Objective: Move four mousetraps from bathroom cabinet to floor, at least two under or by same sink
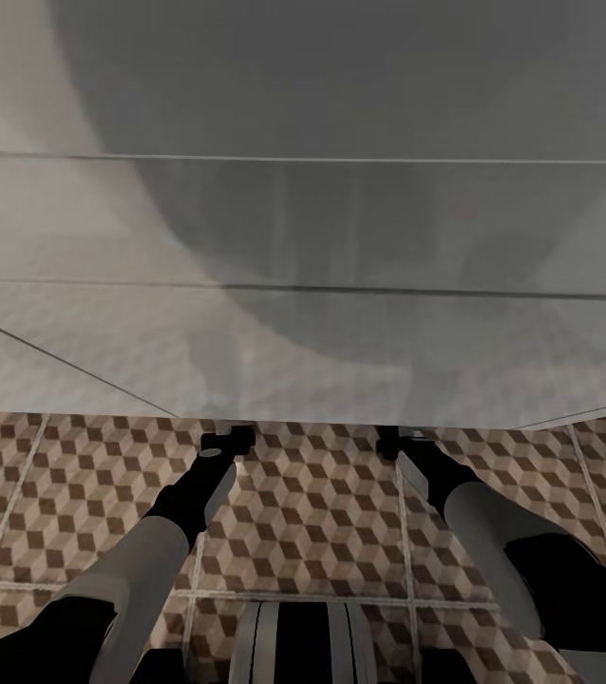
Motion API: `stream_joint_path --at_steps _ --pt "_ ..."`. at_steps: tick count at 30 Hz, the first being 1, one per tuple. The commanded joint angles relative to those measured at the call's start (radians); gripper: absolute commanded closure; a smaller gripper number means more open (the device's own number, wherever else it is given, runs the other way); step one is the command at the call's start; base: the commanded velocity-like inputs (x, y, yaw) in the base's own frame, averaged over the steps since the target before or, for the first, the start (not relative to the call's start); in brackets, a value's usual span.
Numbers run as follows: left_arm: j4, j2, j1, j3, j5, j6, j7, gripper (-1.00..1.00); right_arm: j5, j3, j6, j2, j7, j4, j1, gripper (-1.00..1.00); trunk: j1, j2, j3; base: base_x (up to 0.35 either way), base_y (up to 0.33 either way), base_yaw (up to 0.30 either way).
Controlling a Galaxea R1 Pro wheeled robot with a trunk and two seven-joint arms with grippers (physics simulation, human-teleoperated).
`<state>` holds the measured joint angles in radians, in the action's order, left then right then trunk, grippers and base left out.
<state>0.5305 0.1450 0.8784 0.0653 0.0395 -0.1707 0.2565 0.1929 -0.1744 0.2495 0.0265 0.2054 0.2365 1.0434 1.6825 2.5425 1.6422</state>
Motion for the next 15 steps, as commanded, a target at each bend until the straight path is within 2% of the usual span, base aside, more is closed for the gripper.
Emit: stream_joint_path --at_steps 1,15 --pt "0.002 -0.001 0.0 0.007 0.003 -0.008 0.009 1.0 0.016 -0.008 0.006 0.0 0.005 0.001 0.0 1.0 0.0 0.0 0.001 0.0 0.0 0.0" --pt "0.002 -0.002 0.0 0.007 0.002 -0.031 0.009 1.0 0.015 -0.007 -0.002 0.001 0.005 -0.028 0.0 1.0 0.0 0.0 0.001 0.0 0.0 0.0"
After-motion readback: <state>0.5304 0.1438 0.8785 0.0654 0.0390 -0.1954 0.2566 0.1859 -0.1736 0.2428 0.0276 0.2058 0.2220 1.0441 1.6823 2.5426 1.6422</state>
